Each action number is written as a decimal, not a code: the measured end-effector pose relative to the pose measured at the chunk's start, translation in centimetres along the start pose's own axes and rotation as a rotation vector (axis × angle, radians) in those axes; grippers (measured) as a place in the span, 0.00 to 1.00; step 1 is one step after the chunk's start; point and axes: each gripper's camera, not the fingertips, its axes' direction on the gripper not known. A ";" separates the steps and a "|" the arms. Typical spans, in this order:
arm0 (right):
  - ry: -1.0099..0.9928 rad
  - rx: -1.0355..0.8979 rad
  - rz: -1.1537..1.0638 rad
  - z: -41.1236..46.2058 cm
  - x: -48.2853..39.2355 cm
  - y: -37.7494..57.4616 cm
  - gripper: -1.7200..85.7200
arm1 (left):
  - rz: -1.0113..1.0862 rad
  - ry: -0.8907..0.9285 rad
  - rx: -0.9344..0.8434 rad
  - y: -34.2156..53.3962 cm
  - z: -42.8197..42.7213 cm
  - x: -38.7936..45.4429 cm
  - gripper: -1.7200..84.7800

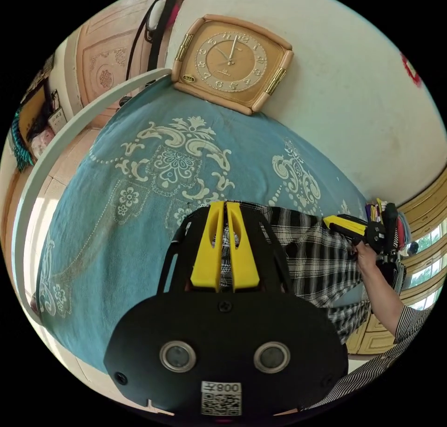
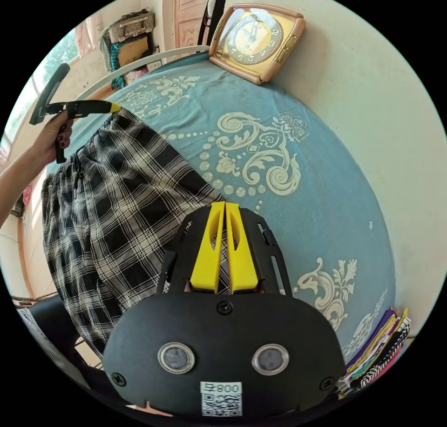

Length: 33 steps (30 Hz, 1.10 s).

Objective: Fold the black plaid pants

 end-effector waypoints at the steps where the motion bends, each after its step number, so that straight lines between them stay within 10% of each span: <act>1: 0.003 0.008 0.009 -0.3 0.1 -0.2 0.02 | -0.020 -0.002 -0.006 -0.5 0.1 0.0 0.04; 14: -0.233 0.070 0.185 -5.0 6.4 0.8 0.03 | 0.090 0.124 0.017 -4.8 -3.5 4.8 0.07; 33: -0.025 -0.228 0.384 -9.1 17.3 17.1 0.07 | 0.625 0.115 -0.255 -10.1 0.6 25.1 0.08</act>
